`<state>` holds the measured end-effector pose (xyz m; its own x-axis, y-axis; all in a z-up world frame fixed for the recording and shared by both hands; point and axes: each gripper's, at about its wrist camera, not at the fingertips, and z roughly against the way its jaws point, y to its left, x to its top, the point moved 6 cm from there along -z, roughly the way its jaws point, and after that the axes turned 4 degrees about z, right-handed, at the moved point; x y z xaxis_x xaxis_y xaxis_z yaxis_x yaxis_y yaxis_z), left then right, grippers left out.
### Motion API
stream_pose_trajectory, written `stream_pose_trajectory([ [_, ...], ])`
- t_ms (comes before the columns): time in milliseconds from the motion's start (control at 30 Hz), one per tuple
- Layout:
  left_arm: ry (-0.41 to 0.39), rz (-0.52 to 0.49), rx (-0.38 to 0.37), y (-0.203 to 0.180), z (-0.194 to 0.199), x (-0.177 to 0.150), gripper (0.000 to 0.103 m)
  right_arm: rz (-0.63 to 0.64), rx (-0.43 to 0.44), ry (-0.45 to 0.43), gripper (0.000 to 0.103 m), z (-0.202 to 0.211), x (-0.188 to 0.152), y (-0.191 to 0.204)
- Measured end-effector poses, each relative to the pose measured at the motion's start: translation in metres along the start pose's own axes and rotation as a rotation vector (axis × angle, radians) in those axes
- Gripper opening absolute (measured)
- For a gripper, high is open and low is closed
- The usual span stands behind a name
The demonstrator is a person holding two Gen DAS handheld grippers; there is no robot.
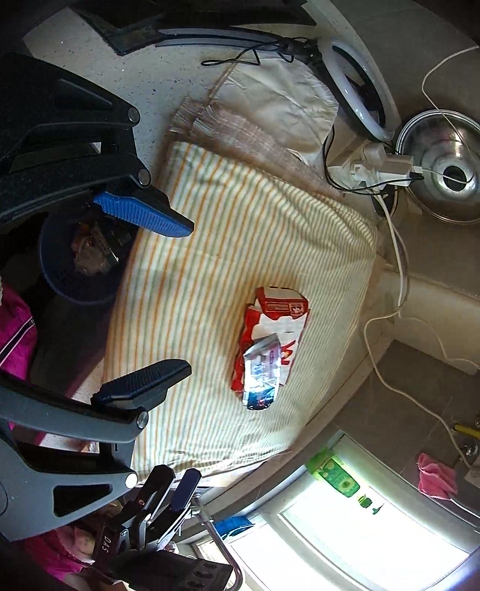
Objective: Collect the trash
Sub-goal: 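Move both tools back up toward the snack wrapper and toothpaste on the towel, then grasp the red-and-white snack wrapper with the left tool while the right tool grasps the toothpaste tube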
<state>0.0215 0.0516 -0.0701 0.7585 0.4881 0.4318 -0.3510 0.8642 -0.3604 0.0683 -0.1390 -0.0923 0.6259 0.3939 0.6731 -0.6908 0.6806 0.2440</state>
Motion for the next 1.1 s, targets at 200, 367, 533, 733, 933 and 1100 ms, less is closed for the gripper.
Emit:
stream_pose_trajectory([
  [200,-0.025,0.008,-0.037,-0.015,0.001,0.022,0.07,0.025,-0.008,-0.041,0.081,0.009,0.029,-0.028],
  [367,-0.031,0.005,0.001,-0.02,-0.007,0.034,0.07,0.069,-0.027,-0.052,0.084,0.007,0.052,-0.049],
  [533,-0.026,-0.004,0.055,-0.019,-0.021,0.035,0.07,0.108,-0.028,-0.017,0.086,-0.014,0.068,-0.068],
  [733,0.002,0.027,0.095,-0.008,-0.038,0.028,0.07,0.222,-0.033,0.076,0.086,-0.05,0.083,-0.078],
  [933,0.009,0.073,0.128,0.006,-0.041,0.019,0.07,0.241,0.073,0.189,0.079,-0.097,0.096,-0.077],
  [1100,0.001,0.123,0.148,0.021,-0.036,0.01,0.07,0.195,0.143,0.283,0.056,-0.135,0.104,-0.076],
])
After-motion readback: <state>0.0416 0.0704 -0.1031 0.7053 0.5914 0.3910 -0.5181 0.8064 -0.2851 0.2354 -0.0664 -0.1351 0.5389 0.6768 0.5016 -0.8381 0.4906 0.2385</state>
